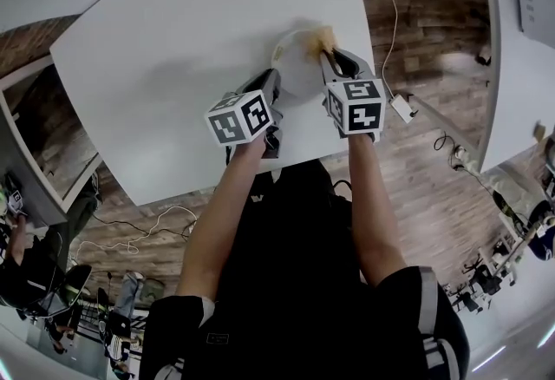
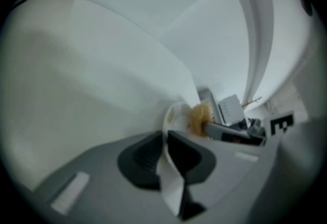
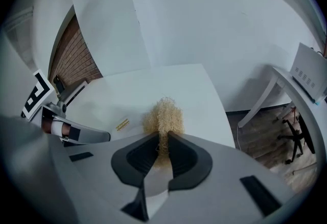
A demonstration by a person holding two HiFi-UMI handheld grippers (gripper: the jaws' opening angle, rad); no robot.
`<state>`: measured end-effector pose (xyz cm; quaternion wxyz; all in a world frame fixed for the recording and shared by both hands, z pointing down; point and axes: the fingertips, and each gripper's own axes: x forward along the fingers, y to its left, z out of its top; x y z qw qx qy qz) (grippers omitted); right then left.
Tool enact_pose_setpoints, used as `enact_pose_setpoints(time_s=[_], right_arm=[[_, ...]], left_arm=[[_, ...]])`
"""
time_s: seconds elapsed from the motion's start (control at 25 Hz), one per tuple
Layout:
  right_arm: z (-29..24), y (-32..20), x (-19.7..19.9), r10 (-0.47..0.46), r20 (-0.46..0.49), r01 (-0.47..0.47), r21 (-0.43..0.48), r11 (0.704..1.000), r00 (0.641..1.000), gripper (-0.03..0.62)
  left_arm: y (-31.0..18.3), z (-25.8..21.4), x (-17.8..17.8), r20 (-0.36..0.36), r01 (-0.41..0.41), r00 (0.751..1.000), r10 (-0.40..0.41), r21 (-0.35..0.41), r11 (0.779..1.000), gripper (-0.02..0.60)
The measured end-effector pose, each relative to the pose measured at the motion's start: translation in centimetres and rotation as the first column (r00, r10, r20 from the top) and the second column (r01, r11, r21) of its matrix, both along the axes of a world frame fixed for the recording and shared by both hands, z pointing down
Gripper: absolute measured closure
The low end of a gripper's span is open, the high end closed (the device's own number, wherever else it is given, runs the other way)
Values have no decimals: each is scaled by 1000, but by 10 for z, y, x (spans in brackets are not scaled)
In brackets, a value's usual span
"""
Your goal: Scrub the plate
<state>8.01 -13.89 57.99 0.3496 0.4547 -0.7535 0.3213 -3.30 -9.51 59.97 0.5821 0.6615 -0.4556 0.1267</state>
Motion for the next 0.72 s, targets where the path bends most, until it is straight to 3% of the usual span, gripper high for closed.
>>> enact_pose_setpoints(time_s=[0.32,0.72], right_arm=[[-14,13,2,5,23,-6,28,1000,1000,548],[-35,29,-1,22,70,-27,68,997,997,548]], left_arm=[[-6,-6,-1,-1,22,1000,-22,12,1000,500],[-5,-35,-9,62,24,998,-30,86,996,525]])
